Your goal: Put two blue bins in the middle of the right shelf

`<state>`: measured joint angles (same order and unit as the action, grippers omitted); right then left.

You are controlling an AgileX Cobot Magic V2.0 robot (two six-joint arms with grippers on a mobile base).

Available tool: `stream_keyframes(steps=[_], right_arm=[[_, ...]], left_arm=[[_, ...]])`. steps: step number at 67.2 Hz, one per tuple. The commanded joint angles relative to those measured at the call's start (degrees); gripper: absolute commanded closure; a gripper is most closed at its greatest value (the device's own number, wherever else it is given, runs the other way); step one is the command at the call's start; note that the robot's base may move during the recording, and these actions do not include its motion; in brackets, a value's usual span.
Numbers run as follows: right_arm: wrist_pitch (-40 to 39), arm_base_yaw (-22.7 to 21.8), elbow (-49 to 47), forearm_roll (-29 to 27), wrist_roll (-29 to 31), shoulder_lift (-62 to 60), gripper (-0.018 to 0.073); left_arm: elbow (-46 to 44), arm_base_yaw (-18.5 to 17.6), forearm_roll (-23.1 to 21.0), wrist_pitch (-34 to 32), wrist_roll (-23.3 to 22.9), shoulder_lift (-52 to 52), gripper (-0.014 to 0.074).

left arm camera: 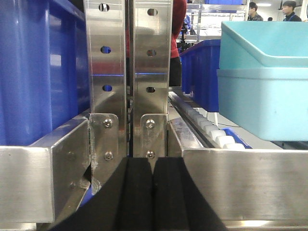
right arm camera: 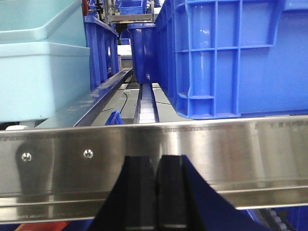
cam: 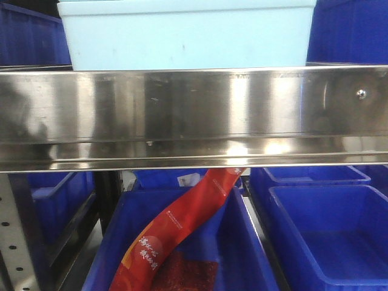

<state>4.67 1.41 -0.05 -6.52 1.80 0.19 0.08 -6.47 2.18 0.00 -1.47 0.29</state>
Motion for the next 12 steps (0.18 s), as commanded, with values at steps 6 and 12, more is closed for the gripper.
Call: stream_keyframes(steps=[6, 12], right_arm=[[-1.7, -0.3, 0.1, -0.1, 0.2, -0.2, 0.0721], [-1.7, -0.3, 0.1, -0.1, 0.2, -0.2, 0.0721]], left_arm=[[-0.1, 0.1, -0.3, -1.0, 0.0, -0.3, 0.0707], [-0.1, 0.1, -0.3, -1.0, 0.0, -0.3, 0.0707]])
